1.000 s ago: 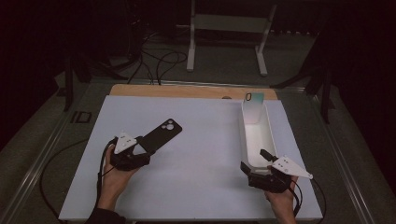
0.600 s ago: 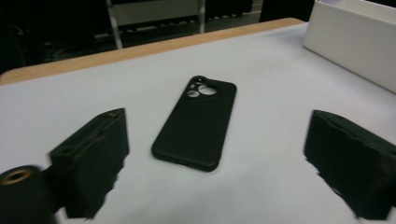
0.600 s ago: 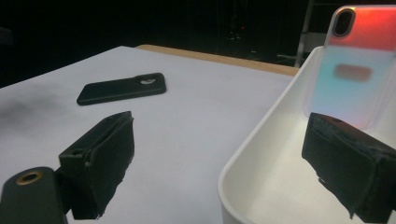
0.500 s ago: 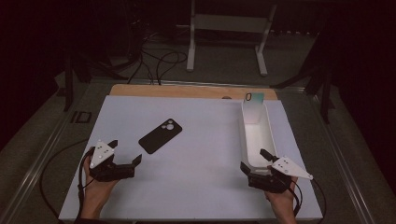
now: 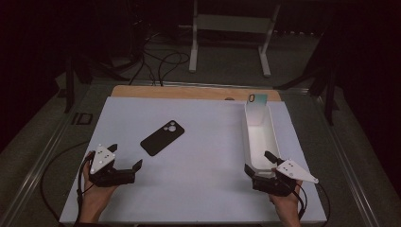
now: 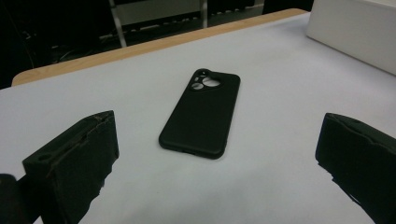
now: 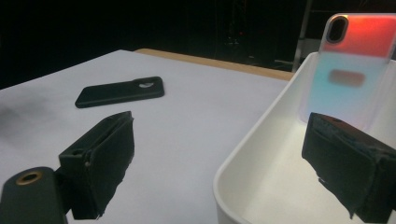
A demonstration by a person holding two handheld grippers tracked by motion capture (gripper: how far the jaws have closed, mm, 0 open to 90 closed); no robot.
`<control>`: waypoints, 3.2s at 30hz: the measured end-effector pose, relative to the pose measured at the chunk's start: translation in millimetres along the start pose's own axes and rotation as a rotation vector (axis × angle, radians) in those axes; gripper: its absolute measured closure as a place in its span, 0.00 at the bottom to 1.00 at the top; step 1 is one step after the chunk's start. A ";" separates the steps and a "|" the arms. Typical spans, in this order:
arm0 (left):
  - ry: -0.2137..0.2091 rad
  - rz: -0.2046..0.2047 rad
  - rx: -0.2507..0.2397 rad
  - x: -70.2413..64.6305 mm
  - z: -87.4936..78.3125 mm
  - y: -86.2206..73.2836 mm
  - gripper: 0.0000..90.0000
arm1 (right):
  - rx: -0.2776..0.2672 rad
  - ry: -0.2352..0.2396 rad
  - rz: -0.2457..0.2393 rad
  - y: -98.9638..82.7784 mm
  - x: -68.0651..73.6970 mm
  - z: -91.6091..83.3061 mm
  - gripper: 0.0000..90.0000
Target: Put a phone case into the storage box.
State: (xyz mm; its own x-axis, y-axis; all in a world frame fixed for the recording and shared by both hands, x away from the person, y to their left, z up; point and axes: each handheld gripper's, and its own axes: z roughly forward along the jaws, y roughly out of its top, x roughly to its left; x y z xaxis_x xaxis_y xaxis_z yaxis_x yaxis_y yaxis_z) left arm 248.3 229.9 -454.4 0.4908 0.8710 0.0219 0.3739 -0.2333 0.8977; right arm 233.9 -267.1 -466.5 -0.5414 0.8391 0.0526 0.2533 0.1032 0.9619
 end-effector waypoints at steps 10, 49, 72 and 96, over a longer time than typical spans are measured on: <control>-0.024 0.018 0.044 0.7 11.2 15.3 0.00 | -0.003 -0.004 0.008 1.4 -1.1 0.7 0.10; -0.046 0.079 0.509 18.2 163.5 15.9 0.01 | 0.023 -0.015 0.016 -1.9 -4.1 3.5 0.10; -0.126 0.080 0.657 19.5 181.0 25.5 0.13 | 0.031 -0.002 0.010 -1.4 -0.9 6.9 0.10; -0.115 0.079 0.512 1.3 155.8 39.5 0.17 | 0.035 0.011 0.031 2.9 -3.8 4.8 0.10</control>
State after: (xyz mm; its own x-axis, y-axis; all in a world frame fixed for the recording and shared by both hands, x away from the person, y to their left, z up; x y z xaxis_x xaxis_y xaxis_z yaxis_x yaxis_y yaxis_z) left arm 386.3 154.5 -487.5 0.6052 0.7960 0.0064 0.6545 -0.5022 0.5651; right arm 240.5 -267.5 -465.2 -0.5412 0.8365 0.0856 0.2985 0.0959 0.9496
